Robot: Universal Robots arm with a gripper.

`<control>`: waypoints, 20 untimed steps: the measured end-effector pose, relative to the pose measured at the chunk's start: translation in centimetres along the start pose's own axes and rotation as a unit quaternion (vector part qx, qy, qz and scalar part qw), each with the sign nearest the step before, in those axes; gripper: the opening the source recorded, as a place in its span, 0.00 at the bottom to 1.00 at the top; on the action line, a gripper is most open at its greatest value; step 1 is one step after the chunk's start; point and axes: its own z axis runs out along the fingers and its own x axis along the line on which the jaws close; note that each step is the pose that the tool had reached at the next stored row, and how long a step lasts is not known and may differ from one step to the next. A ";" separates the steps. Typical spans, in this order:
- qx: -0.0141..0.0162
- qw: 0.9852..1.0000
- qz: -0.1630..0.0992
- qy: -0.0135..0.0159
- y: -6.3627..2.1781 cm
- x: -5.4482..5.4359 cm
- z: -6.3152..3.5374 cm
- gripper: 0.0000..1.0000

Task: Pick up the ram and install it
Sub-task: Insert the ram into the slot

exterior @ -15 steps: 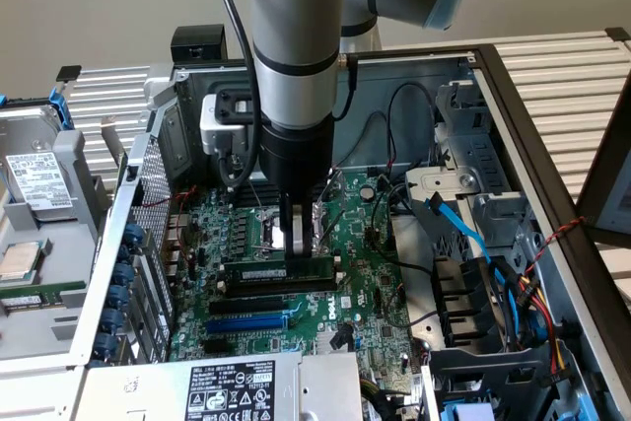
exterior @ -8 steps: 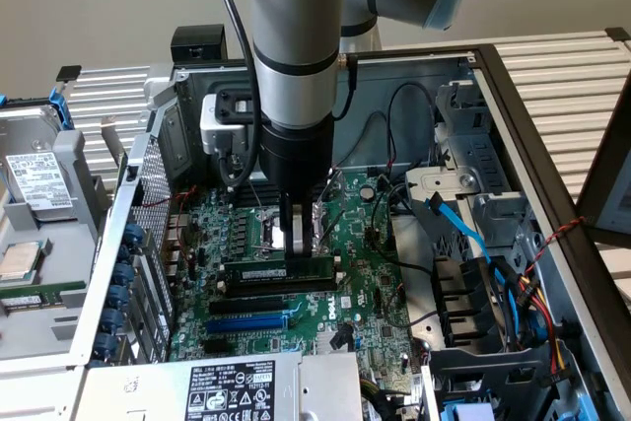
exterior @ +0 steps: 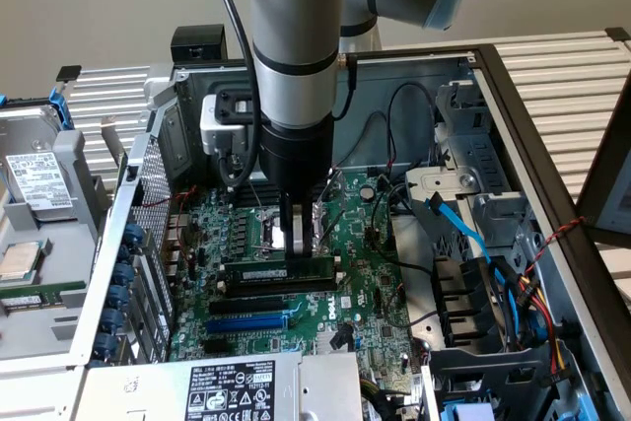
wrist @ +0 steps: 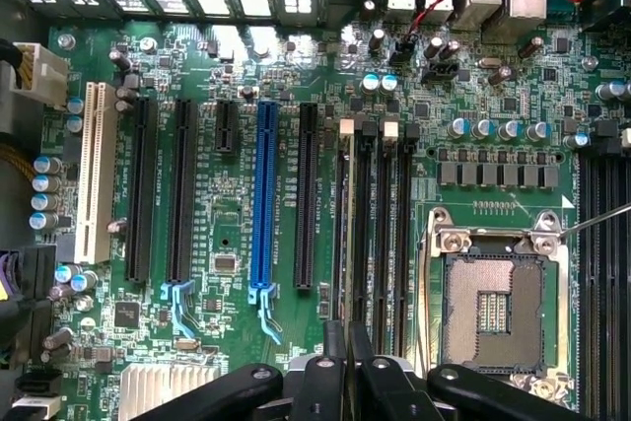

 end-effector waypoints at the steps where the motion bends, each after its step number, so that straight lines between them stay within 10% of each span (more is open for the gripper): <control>1: 0.001 1.000 0.000 0.000 0.01 0.0 0.01 0.13; 20: 0.004 1.000 0.000 0.000 0.13 0.0 0.17 0.13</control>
